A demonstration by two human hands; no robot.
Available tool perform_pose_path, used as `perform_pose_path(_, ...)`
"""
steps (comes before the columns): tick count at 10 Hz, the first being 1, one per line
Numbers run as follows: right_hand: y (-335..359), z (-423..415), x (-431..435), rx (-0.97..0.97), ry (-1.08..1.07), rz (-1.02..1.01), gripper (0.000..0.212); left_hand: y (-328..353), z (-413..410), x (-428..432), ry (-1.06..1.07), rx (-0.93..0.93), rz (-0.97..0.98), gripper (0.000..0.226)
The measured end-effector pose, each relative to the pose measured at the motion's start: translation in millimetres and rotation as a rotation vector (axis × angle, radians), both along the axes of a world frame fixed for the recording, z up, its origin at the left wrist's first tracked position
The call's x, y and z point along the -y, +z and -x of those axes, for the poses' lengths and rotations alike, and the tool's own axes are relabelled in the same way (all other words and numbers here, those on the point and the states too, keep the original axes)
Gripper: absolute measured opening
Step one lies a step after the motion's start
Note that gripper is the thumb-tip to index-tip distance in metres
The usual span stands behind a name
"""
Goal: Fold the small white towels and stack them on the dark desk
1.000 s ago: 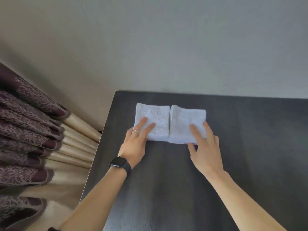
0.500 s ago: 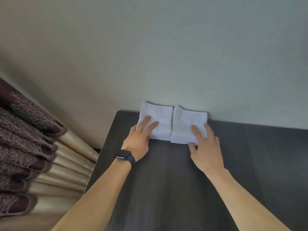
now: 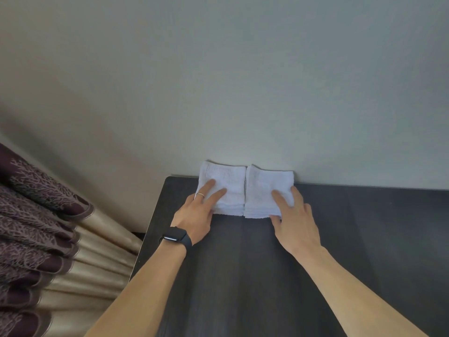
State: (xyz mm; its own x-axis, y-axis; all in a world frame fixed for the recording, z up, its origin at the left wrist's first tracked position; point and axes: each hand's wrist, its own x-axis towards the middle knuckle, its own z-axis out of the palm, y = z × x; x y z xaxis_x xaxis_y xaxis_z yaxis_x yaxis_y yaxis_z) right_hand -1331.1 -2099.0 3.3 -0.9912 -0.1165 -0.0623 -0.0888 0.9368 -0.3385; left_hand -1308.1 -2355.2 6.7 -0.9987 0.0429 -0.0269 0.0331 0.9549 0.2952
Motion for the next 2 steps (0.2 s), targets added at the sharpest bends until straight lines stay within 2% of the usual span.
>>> perform_pose_path(2, 26, -18, -17, 0.003, 0.017, -0.067, 0.067, 18, -20, -12, 0.056, -0.052, -0.013, 0.089)
